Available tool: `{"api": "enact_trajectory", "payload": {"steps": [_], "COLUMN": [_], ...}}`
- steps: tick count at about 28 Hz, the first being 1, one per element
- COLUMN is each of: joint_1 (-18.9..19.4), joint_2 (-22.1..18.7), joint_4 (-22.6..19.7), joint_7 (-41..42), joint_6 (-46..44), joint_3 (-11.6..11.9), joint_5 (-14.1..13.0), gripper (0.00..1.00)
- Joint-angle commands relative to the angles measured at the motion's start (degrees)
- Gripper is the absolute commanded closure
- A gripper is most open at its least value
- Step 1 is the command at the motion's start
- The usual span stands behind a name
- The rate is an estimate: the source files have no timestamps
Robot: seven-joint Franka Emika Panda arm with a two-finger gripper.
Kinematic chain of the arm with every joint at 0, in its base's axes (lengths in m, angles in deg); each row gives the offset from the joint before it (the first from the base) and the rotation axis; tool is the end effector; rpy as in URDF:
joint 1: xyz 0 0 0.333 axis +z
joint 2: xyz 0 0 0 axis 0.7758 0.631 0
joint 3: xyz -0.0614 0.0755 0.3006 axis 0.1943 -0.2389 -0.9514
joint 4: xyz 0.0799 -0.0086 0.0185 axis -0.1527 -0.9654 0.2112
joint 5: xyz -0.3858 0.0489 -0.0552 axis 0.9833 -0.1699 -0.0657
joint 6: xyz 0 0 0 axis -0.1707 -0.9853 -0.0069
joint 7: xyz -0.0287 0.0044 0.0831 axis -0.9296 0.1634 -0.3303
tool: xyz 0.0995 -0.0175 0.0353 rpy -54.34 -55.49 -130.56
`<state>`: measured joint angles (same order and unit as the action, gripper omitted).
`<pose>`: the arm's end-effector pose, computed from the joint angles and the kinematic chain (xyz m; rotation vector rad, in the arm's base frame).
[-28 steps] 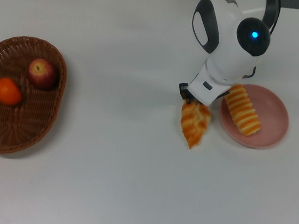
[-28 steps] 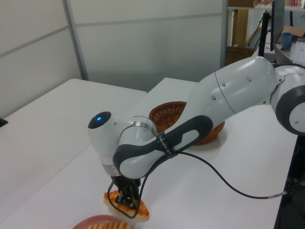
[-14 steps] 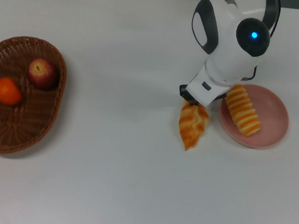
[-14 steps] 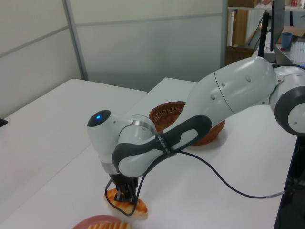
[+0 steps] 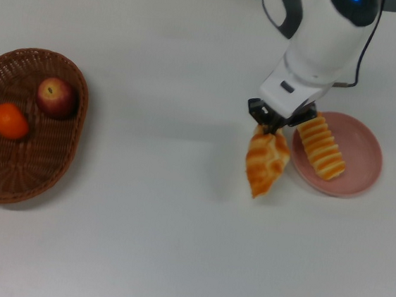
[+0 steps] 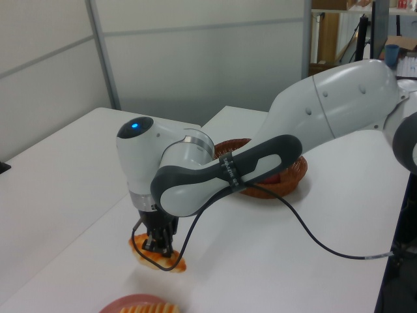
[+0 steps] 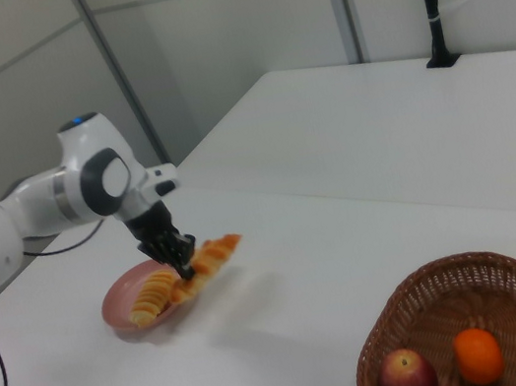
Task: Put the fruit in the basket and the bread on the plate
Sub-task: 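Place the braided bread on the pink plate beside the striped roll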
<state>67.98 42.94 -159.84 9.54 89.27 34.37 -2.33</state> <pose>0.6261 0.2759 0.4142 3.0413 0.2612 0.0770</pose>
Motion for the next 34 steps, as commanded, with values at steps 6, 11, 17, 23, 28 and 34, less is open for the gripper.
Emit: {"api": "enact_trajectory", "payload": {"steps": [6,11,17,23,28,34], "joint_1": [9.7,12.9,16.3,16.3,16.3,16.3], "joint_2": [-0.7,-0.6,0.0,2.0,2.0,0.7], "joint_4": [0.7,0.6,0.6,0.6,0.6,0.7], "joint_7": [-2.2,-3.6,-4.0,-4.4,-4.1,-4.6], "joint_6": [0.9,0.9,1.3,1.6,1.6,1.1], "joint_3": [0.1,0.0,0.1,0.2,0.2,0.2], "joint_5": [3.6,3.9,4.3,5.1,7.0,6.3], "gripper": [1.00,1.00,1.00,0.64,0.00,0.00]}}
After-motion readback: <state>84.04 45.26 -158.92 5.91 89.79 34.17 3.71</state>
